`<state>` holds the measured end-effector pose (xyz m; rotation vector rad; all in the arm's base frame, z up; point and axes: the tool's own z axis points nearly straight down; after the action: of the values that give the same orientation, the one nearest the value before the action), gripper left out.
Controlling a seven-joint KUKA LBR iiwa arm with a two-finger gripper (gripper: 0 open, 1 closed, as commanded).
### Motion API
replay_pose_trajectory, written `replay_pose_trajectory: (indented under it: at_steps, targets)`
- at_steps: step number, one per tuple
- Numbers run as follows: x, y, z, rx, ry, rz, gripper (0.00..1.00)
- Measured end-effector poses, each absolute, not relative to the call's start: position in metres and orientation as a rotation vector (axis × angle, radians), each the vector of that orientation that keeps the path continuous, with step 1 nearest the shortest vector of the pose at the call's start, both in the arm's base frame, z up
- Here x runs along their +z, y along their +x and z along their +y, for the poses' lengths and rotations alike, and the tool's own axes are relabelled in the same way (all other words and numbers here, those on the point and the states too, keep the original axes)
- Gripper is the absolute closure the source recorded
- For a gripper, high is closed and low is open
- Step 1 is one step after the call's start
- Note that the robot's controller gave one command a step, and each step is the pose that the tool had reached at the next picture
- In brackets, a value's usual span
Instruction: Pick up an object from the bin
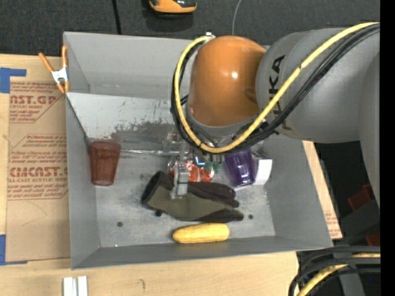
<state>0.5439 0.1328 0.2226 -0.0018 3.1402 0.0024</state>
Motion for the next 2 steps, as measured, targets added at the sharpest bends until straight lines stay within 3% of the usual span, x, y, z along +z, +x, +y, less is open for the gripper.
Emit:
replay_pose_trajectory:
  at_steps: [1, 2]
  targets:
    - [0.18, 0.542, 0.123, 0.002, -0.108, 3.132, 0.0]
    - [0.123, 0.55, 0.131, 0.0, -0.224, 3.129, 0.0]
